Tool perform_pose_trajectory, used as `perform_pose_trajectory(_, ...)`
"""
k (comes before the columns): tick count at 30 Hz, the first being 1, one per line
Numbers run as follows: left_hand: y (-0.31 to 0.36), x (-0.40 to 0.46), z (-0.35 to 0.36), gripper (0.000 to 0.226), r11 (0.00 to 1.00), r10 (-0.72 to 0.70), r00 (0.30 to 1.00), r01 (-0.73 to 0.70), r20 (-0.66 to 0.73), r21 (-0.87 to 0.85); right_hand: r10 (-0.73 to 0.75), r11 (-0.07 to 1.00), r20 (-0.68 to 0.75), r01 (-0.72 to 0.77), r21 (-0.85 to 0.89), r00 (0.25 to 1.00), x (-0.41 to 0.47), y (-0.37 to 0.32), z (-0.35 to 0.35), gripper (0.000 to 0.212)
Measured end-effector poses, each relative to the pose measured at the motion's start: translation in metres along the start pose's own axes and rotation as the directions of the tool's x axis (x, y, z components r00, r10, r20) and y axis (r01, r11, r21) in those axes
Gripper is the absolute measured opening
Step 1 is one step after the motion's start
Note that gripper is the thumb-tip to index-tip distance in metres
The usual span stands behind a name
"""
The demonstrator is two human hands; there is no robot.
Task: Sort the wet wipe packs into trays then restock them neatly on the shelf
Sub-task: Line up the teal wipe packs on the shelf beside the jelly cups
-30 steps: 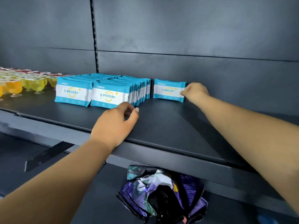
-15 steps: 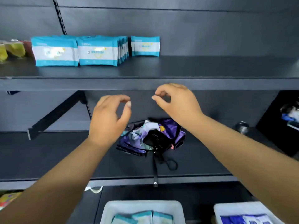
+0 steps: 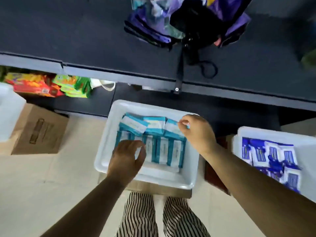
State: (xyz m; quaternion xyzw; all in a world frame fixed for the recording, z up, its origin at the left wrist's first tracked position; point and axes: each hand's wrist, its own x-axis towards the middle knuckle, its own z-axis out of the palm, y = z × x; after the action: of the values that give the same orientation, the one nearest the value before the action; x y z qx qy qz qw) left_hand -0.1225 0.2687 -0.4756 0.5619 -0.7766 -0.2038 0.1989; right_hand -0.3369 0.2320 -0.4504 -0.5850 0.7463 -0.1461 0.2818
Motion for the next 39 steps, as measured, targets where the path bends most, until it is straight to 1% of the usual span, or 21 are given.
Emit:
perform_pose_trajectory(3, -0.025, -0.034, 0.055, 0.033, 0.993, -0.115, 0.987, 0.11, 0.111, 0.046, 0.13, 0.991, 0.126, -0.126, -0.038, 0.983, -0.007, 0.05, 0.059, 0.023)
perform_pose_trajectory(5, -0.042, -0.05, 0.093, 0.035, 0.984, -0.166, 0.971, 0.152, 0.174, 0.094, 0.207, 0.978, 0.207, -0.197, -0.07, 0.956, -0.011, 0.08, 0.097, 0.027)
perform_pose_trajectory(8, -0.066, -0.063, 0.139, 0.04, 0.965, -0.261, 0.929, 0.242, 0.261, 0.103, 0.267, 0.964, 0.285, -0.255, -0.081, 0.92, -0.015, 0.115, 0.145, 0.03)
perform_pose_trajectory(10, -0.079, -0.066, 0.164, 0.045, 0.947, -0.321, 0.907, 0.299, 0.272, 0.12, 0.307, 0.951, 0.32, -0.299, -0.078, 0.896, -0.014, 0.132, 0.175, 0.031)
perform_pose_trajectory(13, -0.086, -0.069, 0.188, 0.042, 0.932, -0.331, 0.917, 0.28, 0.223, 0.232, 0.41, 0.909, 0.31, -0.412, -0.062, 0.858, -0.008, 0.153, 0.21, 0.032)
perform_pose_trajectory(16, -0.089, -0.076, 0.196, 0.035, 0.926, -0.305, 0.939, 0.254, 0.157, 0.278, 0.571, 0.799, 0.232, -0.598, 0.063, 0.787, -0.002, 0.164, 0.237, 0.037)
perform_pose_trajectory(19, -0.091, -0.077, 0.197, 0.032, 0.919, -0.314, 0.942, 0.271, 0.116, 0.286, 0.668, 0.699, 0.181, -0.692, 0.18, 0.722, 0.001, 0.164, 0.253, 0.041)
perform_pose_trajectory(21, -0.091, -0.076, 0.198, 0.032, 0.921, -0.31, 0.944, 0.267, 0.117, 0.283, 0.73, 0.63, 0.145, -0.74, 0.233, 0.667, 0.005, 0.161, 0.256, 0.041)
perform_pose_trajectory(23, -0.09, -0.076, 0.198, 0.032, 0.925, -0.301, 0.945, 0.257, 0.126, 0.28, 0.784, 0.55, 0.177, -0.797, 0.249, 0.596, 0.008, 0.162, 0.257, 0.044)
perform_pose_trajectory(24, -0.09, -0.076, 0.198, 0.033, 0.927, -0.296, 0.947, 0.253, 0.127, 0.279, 0.797, 0.526, 0.193, -0.815, 0.244, 0.572, 0.01, 0.162, 0.258, 0.045)
perform_pose_trajectory(26, -0.091, -0.077, 0.198, 0.034, 0.926, -0.304, 0.944, 0.26, 0.131, 0.273, 0.806, 0.502, 0.211, -0.827, 0.252, 0.553, 0.012, 0.163, 0.26, 0.046)
perform_pose_trajectory(29, -0.091, -0.076, 0.198, 0.034, 0.927, -0.302, 0.946, 0.262, 0.121, 0.267, 0.822, 0.437, 0.234, -0.838, 0.326, 0.52, 0.012, 0.162, 0.263, 0.049)
perform_pose_trajectory(31, -0.09, -0.077, 0.199, 0.034, 0.93, -0.286, 0.951, 0.248, 0.113, 0.27, 0.836, 0.343, 0.292, -0.858, 0.383, 0.464, 0.011, 0.162, 0.264, 0.051)
perform_pose_trajectory(33, -0.09, -0.077, 0.198, 0.034, 0.932, -0.283, 0.953, 0.246, 0.109, 0.267, 0.823, 0.192, 0.406, -0.867, 0.46, 0.397, 0.009, 0.162, 0.263, 0.039)
perform_pose_trajectory(34, -0.09, -0.076, 0.198, 0.034, 0.932, -0.286, 0.952, 0.249, 0.113, 0.262, 0.812, 0.15, 0.435, -0.858, 0.491, 0.39, 0.007, 0.161, 0.261, 0.03)
perform_pose_trajectory(35, -0.09, -0.075, 0.198, 0.034, 0.932, -0.291, 0.95, 0.255, 0.116, 0.258, 0.802, 0.172, 0.425, -0.844, 0.508, 0.42, 0.004, 0.161, 0.259, 0.024)
perform_pose_trajectory(37, -0.089, -0.075, 0.197, 0.036, 0.926, -0.321, 0.937, 0.279, 0.141, 0.252, 0.782, 0.307, 0.339, -0.797, 0.52, 0.523, -0.005, 0.157, 0.252, 0.015)
perform_pose_trajectory(38, -0.088, -0.074, 0.196, 0.038, 0.921, -0.339, 0.927, 0.292, 0.161, 0.257, 0.772, 0.355, 0.295, -0.767, 0.535, 0.563, -0.01, 0.154, 0.249, 0.013)
perform_pose_trajectory(39, -0.086, -0.071, 0.194, 0.041, 0.915, -0.359, 0.913, 0.303, 0.192, 0.268, 0.759, 0.378, 0.272, -0.74, 0.555, 0.592, -0.016, 0.15, 0.242, 0.014)
